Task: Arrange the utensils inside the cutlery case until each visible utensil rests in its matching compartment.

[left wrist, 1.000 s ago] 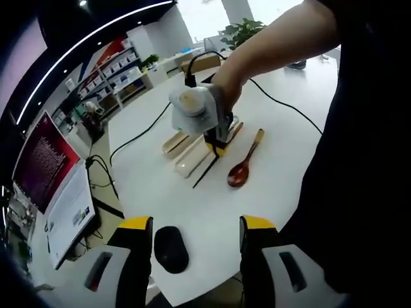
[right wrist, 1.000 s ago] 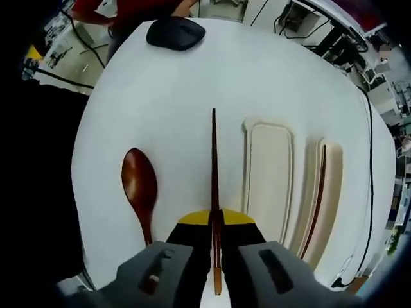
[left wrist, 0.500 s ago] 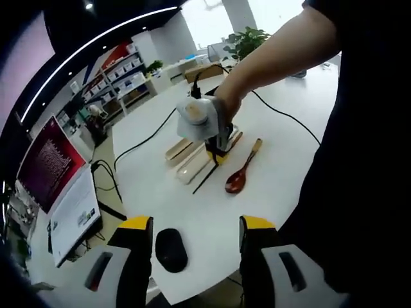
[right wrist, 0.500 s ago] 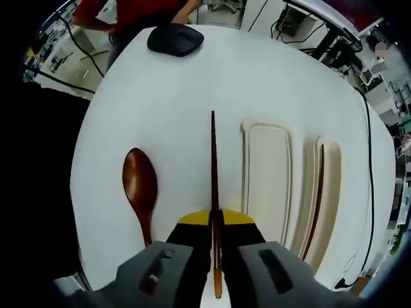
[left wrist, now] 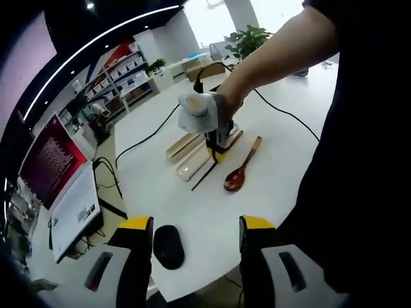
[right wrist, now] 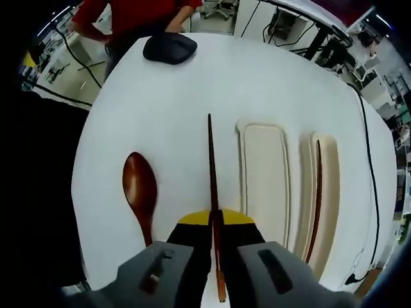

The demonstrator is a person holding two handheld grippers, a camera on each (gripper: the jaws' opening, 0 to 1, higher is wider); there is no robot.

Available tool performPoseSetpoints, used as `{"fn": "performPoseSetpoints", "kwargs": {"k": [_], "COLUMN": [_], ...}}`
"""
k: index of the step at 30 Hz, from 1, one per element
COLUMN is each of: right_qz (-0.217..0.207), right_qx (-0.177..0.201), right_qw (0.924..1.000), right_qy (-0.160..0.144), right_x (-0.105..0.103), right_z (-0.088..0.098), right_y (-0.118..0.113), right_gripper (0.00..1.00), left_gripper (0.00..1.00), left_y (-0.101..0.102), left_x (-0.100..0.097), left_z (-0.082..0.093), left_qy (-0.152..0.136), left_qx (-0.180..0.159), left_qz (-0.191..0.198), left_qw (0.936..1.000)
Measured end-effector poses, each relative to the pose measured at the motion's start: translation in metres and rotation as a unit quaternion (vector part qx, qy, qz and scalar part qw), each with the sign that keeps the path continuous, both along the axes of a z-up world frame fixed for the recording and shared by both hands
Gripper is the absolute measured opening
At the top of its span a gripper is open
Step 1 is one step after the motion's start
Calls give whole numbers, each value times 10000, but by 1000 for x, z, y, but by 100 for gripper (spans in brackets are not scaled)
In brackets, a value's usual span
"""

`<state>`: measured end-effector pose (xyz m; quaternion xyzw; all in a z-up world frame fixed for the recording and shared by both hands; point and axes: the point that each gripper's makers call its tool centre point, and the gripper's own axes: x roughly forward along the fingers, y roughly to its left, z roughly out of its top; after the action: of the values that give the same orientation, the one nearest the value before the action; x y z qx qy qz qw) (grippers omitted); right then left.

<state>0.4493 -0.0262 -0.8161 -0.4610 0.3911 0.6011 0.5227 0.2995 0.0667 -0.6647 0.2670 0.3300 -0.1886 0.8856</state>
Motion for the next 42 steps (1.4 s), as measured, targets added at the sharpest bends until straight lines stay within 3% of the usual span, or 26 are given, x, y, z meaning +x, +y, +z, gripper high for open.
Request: {"fn": "performPoseSetpoints", "kwargs": {"k": [3, 7, 19, 33, 42], "right_qz": [4, 124, 178, 125, 55], "right_qx": [-70, -112, -218, -197, -268], "right_qw": [10000, 9999, 9996, 9997, 9996], "right_qy": [-23, -1, 73, 64, 4], "right_x": [4, 4, 4, 9, 12], "right_z": [-2, -4, -5, 13, 15], "right_y": [3, 3, 1, 1, -2], "right_gripper": [0, 0, 0, 0, 0], "left_gripper": [55, 55, 55, 55, 55], "left_y": [3, 5, 8, 8, 9], "left_x": [0, 4, 1, 1, 0], "left_z": [0, 8, 3, 5, 9], "left_qy": [53, -84, 20, -10, -53], "left_qx": [3, -49, 27, 31, 61], "left_qz": [81, 161, 157, 115, 87], "left_qw": [10000, 9998, 9999, 9999, 9999]}}
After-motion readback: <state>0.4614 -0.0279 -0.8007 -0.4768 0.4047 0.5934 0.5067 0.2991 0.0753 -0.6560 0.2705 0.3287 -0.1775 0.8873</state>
